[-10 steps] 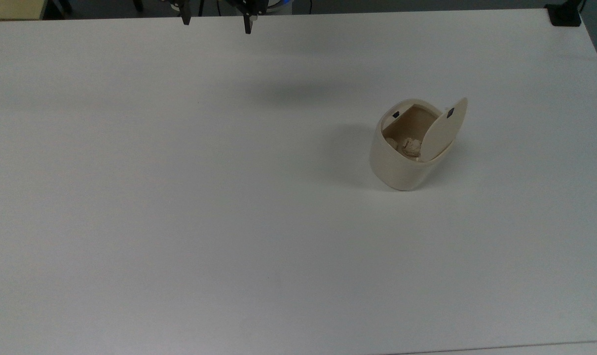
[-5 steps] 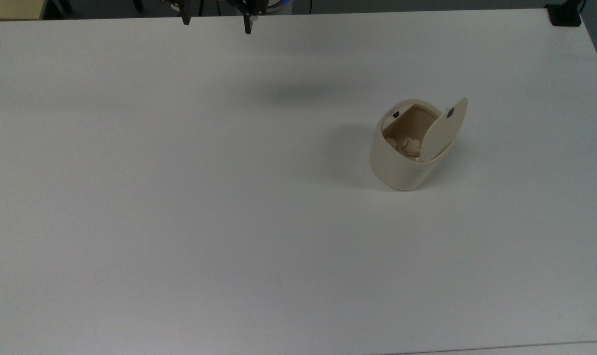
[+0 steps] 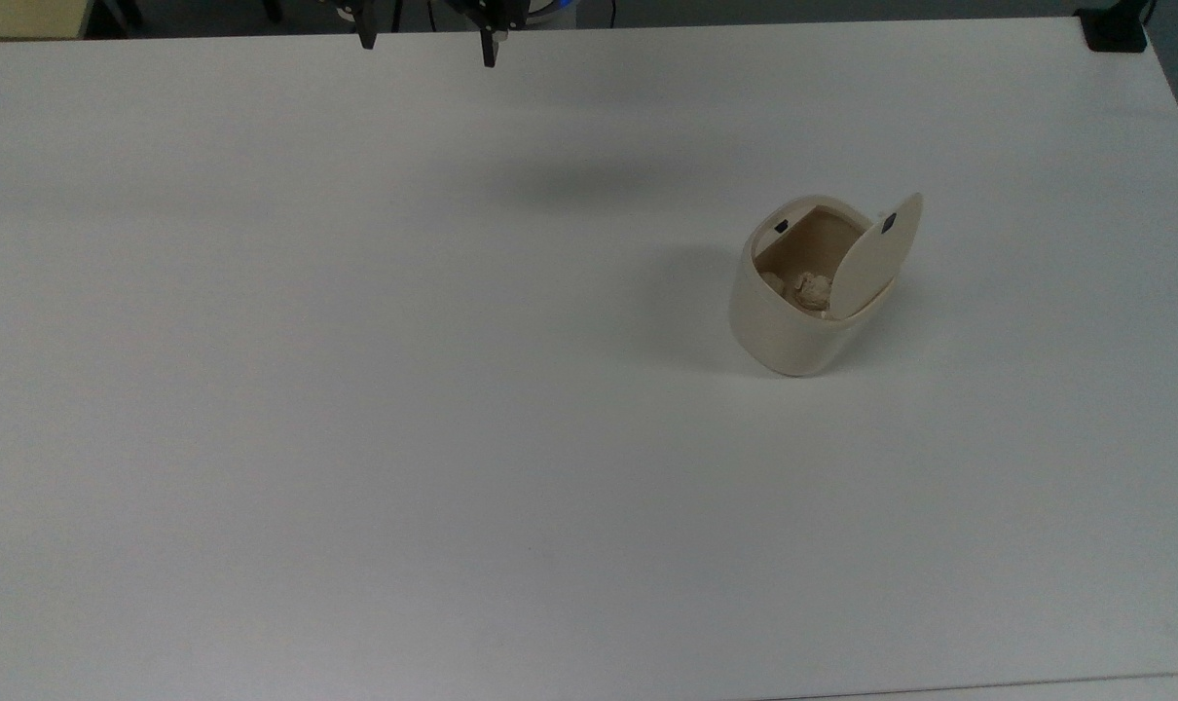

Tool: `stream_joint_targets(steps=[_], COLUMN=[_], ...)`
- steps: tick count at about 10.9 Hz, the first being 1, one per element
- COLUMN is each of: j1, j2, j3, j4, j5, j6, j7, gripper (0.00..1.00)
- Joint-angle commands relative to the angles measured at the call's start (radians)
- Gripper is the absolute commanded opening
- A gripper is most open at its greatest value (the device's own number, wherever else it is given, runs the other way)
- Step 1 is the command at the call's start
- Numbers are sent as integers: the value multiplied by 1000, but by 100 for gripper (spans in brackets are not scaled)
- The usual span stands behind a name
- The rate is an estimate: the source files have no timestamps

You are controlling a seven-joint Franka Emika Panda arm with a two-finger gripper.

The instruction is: Close the trash bin

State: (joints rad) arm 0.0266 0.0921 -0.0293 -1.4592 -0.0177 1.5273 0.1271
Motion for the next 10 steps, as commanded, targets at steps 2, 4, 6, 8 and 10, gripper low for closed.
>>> stream_joint_targets(steps=[2, 4, 6, 8, 10], j1=[3, 2, 4, 4, 3], j2=[-17, -17, -9, -5, 0], j3=[-1, -1, 0, -1, -1], j4=[-26, -24, -26, -27, -26], j5=[1, -1, -4, -4, -7], j6=[16, 14, 16, 14, 19], j7=[19, 13, 3, 3, 3], gripper=[100, 100, 100, 100, 87])
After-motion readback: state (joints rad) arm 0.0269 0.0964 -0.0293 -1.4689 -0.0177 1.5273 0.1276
